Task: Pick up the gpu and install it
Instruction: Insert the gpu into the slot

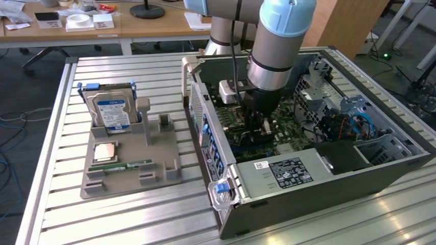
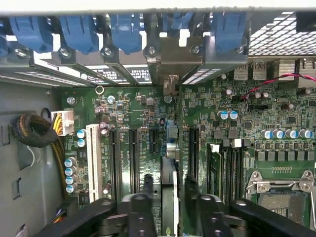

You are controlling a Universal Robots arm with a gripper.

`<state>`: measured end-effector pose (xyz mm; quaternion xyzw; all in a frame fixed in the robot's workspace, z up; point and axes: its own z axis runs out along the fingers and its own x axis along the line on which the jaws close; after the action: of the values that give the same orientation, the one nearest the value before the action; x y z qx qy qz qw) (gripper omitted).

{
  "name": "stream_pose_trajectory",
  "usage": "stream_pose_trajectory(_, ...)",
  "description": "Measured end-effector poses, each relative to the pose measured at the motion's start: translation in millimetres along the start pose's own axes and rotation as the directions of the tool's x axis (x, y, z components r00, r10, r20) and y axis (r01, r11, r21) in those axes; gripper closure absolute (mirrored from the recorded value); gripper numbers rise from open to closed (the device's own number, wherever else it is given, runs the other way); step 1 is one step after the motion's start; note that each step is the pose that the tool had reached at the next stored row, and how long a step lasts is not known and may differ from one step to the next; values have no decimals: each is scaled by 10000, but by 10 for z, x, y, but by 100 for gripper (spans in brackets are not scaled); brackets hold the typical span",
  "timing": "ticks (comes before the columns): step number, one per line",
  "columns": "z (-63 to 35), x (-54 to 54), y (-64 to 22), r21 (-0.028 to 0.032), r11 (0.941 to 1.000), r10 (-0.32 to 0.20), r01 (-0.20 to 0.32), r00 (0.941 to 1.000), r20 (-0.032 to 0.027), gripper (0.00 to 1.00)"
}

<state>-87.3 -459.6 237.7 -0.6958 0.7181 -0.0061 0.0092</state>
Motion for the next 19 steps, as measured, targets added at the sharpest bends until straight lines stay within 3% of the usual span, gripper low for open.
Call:
stream_pose_trajectory(1,0,0,-1,0,10000,-2,2,10000,0,61)
stream_pose_trajectory(3,0,0,-1,0,10000,-2,2,10000,0,49)
stream_pose_trajectory(5,0,0,-1,0,10000,-2,2,10000,0,49)
stream_pose_trajectory(6,0,0,-1,-1,10000,-2,2,10000,0,43)
stream_pose_trajectory(10,-35,0,-1,-1,10000,-2,2,10000,-1,43)
stream_pose_trajectory(19,-236,-1,-6,0,10000,-2,2,10000,0,43)
